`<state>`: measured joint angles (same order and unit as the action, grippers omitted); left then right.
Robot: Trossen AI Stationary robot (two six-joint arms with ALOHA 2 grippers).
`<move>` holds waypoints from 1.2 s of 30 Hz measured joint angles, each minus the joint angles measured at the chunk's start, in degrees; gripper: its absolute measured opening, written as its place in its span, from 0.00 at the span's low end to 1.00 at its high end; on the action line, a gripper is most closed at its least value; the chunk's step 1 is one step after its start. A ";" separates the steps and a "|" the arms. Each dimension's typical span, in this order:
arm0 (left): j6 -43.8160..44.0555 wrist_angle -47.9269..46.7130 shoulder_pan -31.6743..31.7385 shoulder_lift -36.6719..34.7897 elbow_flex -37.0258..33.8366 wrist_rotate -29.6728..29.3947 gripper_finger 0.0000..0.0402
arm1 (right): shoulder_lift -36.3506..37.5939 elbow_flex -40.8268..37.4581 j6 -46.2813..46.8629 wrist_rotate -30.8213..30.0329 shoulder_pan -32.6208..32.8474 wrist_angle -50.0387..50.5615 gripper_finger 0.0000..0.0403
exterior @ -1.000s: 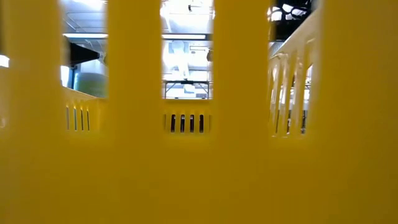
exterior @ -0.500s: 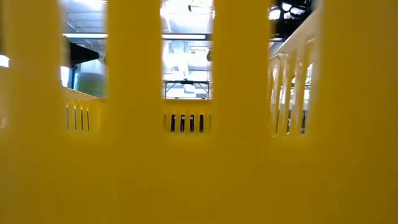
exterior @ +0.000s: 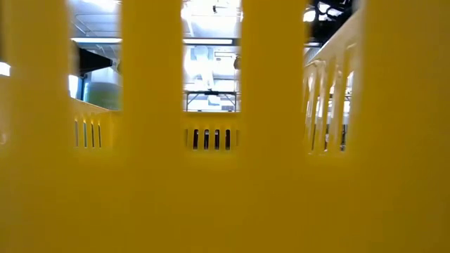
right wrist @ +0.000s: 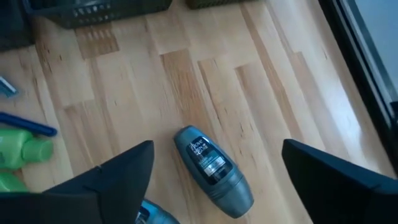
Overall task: Pick & Place Travel size toiletries
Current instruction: Put the black deodorant into the top black bin
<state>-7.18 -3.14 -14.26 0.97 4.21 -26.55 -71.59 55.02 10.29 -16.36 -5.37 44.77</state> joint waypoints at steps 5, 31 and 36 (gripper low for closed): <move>0.04 0.00 0.00 0.00 0.00 0.00 0.06 | 0.00 0.00 0.41 0.23 0.00 0.07 0.94; 0.16 -0.02 0.00 0.00 0.00 -0.04 0.06 | -0.75 -3.58 -10.05 13.30 -14.08 0.14 0.84; 0.17 -0.01 0.00 0.01 0.00 -0.04 0.06 | -5.28 -3.37 -16.53 17.18 -17.28 0.22 0.84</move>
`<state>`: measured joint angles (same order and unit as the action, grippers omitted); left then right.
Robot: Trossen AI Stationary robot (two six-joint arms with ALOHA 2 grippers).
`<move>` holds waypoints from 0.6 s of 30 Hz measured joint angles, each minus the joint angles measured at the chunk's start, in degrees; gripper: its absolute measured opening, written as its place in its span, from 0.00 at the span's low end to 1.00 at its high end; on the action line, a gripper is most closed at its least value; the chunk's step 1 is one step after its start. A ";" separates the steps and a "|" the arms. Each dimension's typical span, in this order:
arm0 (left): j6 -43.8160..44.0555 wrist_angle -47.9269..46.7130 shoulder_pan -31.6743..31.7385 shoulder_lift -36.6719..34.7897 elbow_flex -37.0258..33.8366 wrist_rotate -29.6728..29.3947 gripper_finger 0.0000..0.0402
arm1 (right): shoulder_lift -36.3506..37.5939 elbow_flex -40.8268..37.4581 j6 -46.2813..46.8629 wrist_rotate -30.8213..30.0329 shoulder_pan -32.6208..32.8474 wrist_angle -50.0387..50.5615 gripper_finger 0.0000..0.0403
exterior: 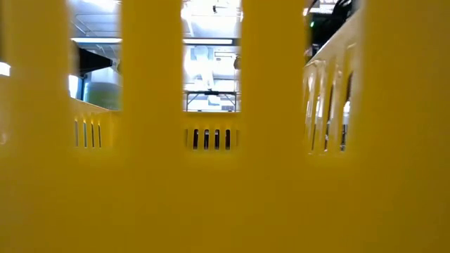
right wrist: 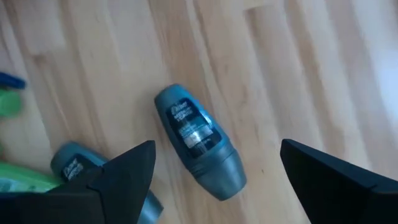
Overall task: Pick & Place Travel size toiletries
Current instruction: Put the black deodorant into the top black bin
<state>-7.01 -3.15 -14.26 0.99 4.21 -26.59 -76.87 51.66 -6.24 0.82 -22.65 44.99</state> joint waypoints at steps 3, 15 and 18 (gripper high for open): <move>0.20 0.01 -0.02 -0.01 0.00 0.00 0.06 | -3.83 0.29 -2.04 1.12 -0.91 1.05 0.84; 1.21 -0.01 -0.01 0.00 0.00 -0.12 0.06 | -8.84 0.34 -7.19 -0.49 -0.81 2.35 0.84; 1.23 -0.02 -0.01 0.01 0.00 -0.11 0.06 | -8.84 0.35 -7.36 0.91 -0.86 1.55 0.84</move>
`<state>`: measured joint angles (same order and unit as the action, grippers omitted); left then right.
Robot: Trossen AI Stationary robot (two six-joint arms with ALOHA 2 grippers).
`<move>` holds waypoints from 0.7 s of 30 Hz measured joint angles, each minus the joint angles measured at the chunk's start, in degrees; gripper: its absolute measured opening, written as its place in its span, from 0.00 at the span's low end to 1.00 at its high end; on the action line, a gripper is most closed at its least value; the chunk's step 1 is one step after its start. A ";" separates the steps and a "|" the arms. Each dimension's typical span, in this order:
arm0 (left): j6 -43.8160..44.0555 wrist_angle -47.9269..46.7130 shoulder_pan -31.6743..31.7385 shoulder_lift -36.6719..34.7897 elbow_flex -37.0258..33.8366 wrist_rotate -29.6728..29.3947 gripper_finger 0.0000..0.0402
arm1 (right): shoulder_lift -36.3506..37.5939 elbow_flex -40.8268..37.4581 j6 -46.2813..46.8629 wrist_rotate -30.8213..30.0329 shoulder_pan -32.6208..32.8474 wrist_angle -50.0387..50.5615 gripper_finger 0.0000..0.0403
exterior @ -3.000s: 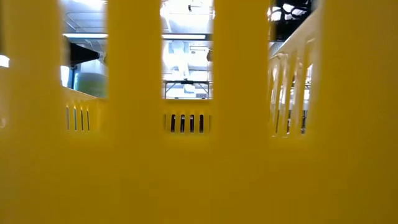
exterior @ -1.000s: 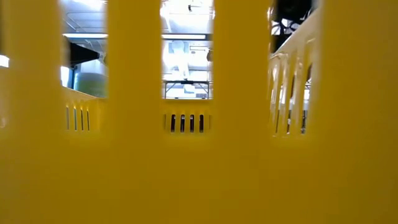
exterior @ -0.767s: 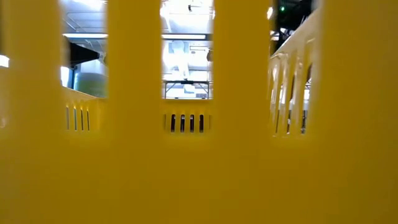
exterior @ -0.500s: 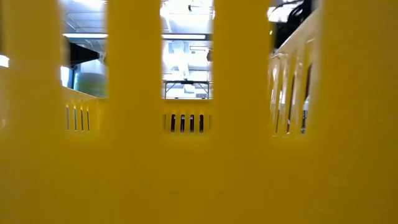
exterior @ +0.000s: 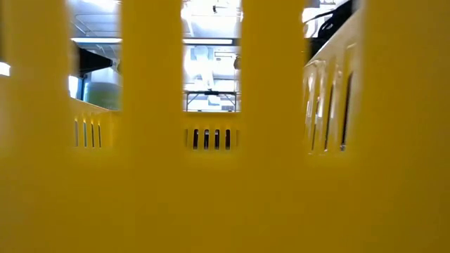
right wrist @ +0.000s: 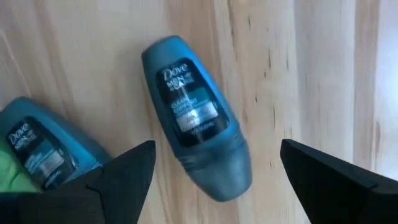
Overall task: Pick & Place Travel size toiletries
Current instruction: Put the black deodorant into the top black bin
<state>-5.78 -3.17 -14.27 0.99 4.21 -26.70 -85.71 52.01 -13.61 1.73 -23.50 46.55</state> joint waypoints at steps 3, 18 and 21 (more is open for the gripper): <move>0.02 -0.26 0.01 0.00 0.00 0.00 0.06 | 0.00 0.00 0.00 2.61 0.05 -0.65 0.84; 0.02 -0.36 -0.01 -0.02 0.00 0.04 0.06 | 0.00 -3.83 0.17 2.76 0.63 -6.41 0.84; 0.03 -0.37 -0.01 0.00 0.00 0.05 0.06 | -0.02 -5.74 0.24 2.45 0.63 -7.86 0.84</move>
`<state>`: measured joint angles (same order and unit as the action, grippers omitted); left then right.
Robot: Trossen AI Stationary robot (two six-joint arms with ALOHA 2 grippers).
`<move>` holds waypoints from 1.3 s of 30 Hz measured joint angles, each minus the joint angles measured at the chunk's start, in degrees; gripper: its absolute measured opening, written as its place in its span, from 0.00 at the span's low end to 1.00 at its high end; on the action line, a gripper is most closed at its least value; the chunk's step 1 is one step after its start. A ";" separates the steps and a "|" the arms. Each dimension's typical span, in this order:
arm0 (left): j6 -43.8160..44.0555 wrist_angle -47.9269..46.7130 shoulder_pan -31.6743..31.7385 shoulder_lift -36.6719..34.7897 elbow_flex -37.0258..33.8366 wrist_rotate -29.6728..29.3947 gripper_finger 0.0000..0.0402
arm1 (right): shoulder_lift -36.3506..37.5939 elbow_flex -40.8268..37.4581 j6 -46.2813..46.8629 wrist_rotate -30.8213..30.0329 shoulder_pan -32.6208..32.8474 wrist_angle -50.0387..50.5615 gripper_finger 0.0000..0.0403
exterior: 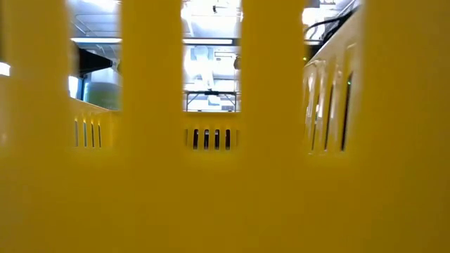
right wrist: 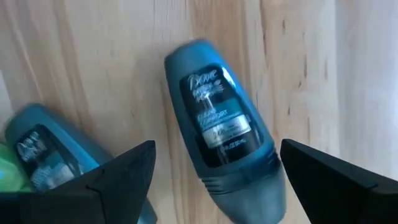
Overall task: Pick & Place Travel size toiletries
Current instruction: Put the black deodorant into the top black bin
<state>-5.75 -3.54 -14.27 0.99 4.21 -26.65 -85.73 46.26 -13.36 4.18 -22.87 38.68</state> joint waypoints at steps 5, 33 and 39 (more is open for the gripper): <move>0.01 -0.01 0.01 0.00 0.00 0.12 0.06 | 0.00 -2.46 -0.39 -1.80 0.00 -4.58 0.84; 0.14 -0.01 0.01 0.00 0.00 0.08 0.06 | -0.21 -3.26 0.30 -1.01 -0.32 -5.54 0.84; 0.12 -0.01 0.01 -0.01 0.00 0.08 0.06 | -3.44 -3.24 2.47 2.10 -1.27 -5.84 0.84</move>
<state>-5.62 -3.55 -14.27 0.99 4.21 -26.57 -89.17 43.03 -10.90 6.28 -24.14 32.84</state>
